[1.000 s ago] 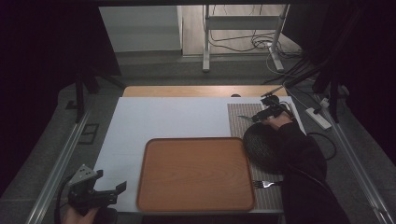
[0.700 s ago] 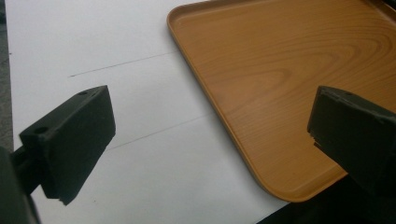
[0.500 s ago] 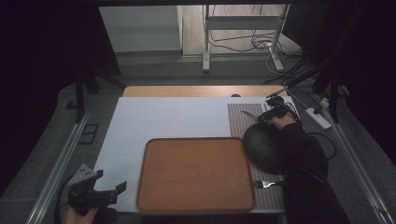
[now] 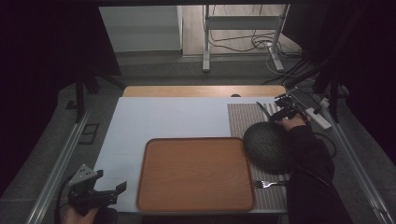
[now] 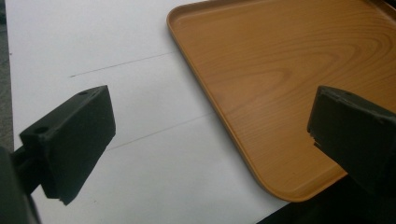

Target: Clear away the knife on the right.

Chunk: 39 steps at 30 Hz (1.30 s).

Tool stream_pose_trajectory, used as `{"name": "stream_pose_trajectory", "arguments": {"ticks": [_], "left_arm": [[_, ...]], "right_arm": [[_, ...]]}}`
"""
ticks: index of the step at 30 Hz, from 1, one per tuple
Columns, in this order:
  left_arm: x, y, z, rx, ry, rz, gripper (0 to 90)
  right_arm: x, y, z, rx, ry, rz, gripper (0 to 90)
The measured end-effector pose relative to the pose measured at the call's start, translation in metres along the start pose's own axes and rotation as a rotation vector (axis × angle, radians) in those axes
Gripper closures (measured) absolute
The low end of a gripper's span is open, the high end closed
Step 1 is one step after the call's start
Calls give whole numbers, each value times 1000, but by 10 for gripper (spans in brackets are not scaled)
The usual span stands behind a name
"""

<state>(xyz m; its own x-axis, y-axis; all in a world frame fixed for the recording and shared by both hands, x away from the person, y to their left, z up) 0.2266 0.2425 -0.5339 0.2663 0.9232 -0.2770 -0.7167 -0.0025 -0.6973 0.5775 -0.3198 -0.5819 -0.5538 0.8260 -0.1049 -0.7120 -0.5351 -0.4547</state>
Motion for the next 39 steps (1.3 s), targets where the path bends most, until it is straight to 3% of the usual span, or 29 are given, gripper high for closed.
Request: {"name": "stream_pose_trajectory", "arguments": {"ticks": [2,10,17,25,30,39], "left_arm": [[0,0,0,1,0,-4,18],[0,0,0,2,0,-5,18],[-1,0,0,1,0,-5,18],[-1,0,0,1,0,-4,18],[-1,0,0,2,0,-5,18],[-1,0,0,1,1,-4,17]], "right_arm": [[1,2,2,-12,0,7,769],[0,3,2,-24,-30,-1,774],[-16,6,14,-63,-15,-20,775],[-30,14,28,-65,0,-36,775],[-27,12,37,-73,-8,-28,775],[-6,8,45,-91,-29,-11,774]]}}
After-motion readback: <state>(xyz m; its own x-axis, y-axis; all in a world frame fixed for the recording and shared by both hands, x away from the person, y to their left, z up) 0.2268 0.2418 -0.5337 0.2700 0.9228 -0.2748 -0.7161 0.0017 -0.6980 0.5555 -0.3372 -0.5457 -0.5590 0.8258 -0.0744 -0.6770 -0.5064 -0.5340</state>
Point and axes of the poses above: each handheld gripper's, and its own axes: z roughly backward along the jaws, y roughly out of its underside, x roughly to its left, the point moved 9 cm from there along -z, roughly forward along the jaws, and after that the axes turned 9 degrees about z, right-handed, at the moved point
